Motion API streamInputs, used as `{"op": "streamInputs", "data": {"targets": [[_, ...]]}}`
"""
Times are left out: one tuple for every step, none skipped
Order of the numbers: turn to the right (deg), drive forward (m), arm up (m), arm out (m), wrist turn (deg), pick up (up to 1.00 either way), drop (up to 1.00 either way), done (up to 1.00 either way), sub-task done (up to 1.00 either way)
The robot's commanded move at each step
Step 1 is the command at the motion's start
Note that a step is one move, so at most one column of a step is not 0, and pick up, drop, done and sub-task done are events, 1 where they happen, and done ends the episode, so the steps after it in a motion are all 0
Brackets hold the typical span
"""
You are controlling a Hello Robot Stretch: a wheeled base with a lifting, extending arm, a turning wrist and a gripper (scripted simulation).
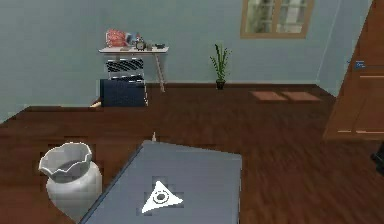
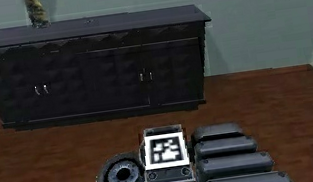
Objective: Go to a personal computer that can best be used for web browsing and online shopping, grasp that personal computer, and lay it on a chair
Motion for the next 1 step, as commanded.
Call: {"op": "streamInputs", "data": {"targets": [[-6.0, 0.00, 0.00, 0.00, 0.0, 0.00, 0.00, 0.00, 0.00]]}}
